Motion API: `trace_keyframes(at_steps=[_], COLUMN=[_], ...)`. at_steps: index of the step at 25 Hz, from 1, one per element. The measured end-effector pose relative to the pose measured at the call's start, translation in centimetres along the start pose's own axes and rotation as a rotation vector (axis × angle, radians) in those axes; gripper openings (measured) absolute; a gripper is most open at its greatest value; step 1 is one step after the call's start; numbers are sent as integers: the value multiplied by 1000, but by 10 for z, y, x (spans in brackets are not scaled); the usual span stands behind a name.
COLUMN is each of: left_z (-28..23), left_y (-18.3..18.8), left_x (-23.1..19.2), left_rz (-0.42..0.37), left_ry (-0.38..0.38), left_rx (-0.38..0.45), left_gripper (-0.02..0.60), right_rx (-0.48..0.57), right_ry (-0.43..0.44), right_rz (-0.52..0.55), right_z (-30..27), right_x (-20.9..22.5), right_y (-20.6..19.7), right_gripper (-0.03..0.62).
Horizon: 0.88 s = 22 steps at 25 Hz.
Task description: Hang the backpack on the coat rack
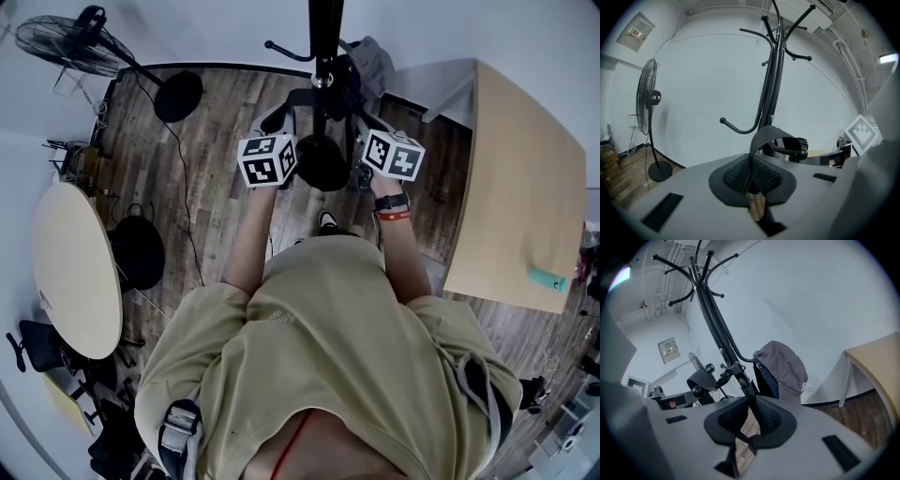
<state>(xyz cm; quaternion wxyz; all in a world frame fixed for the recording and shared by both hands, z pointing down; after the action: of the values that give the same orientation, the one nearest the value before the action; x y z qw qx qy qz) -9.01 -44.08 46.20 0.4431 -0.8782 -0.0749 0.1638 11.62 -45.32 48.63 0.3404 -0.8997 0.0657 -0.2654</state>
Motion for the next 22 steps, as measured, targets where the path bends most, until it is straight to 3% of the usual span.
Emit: trace_keyframes(at_steps=[11, 22], left_z=[-15, -22], left_y=[-31, -57], left_x=[-5, -5], left_rz=[34, 45], left_ry=[-10, -31], left_rx=[-83, -145], left_gripper=[25, 25], right_rx=[-63, -107], right_ry=[-33, -52], right_rz=[-40, -10], right_z=[-9, -19], right_x=[12, 11], right_y=[-27, -49], right_gripper=[61, 61])
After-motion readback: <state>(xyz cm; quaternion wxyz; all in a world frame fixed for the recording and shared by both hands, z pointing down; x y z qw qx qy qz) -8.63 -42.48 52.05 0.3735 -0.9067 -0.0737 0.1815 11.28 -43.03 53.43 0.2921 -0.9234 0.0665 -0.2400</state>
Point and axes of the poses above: the fingertips, and each gripper's own axes: z backward along the fingers, x to its right, y out of its top, the point moved 6 cm from there along z, backward along the fingers, and after that the axes turned 15 degrees about -x, right-handed, at the moved point
